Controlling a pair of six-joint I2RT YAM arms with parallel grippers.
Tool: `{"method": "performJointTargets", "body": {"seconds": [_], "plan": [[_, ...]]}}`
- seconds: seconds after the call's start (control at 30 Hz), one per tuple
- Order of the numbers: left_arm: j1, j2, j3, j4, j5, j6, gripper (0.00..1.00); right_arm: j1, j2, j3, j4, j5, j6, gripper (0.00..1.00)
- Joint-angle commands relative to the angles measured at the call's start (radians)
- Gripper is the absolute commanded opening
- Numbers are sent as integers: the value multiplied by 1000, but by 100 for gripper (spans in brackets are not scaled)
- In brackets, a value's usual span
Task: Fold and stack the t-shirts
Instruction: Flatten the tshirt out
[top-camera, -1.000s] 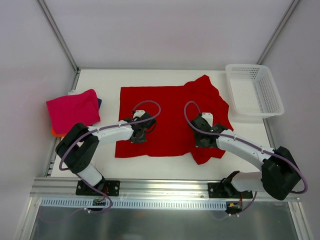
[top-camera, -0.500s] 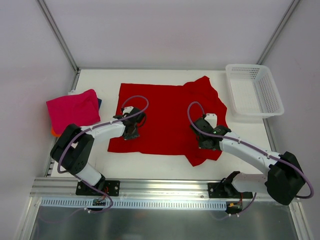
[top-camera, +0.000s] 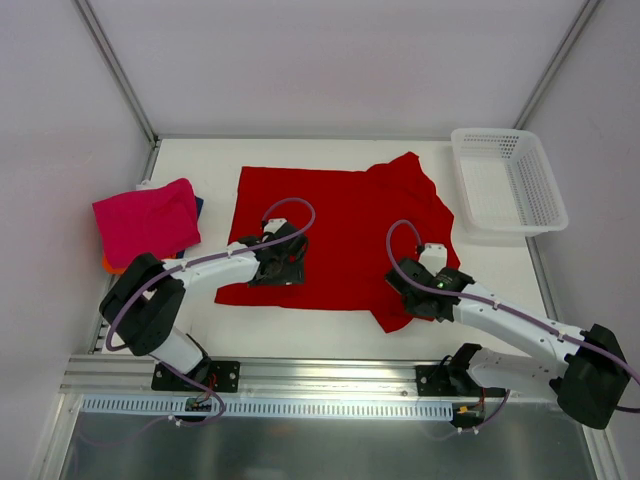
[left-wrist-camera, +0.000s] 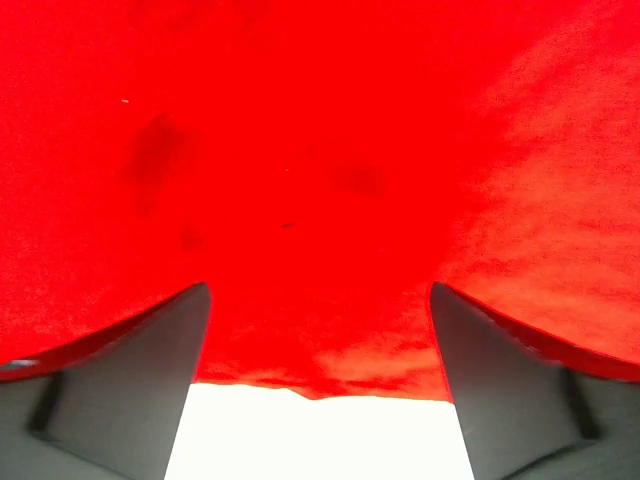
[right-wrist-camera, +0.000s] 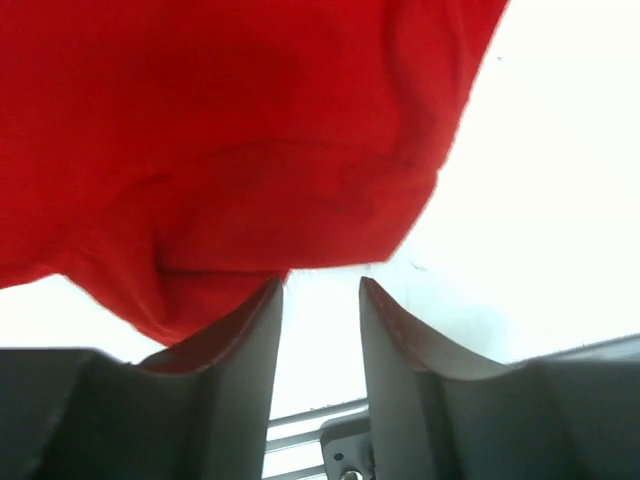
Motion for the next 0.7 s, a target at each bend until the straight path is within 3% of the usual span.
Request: {"method": "performJointTargets", "body": {"seconds": [0.0, 0.67], "plan": [[-16, 33, 16, -22, -14, -23, 99, 16, -15, -20, -105, 57, 93, 41], [-56, 116, 53, -12, -15, -3, 99, 9, 203, -62, -47, 91, 171, 57]]}}
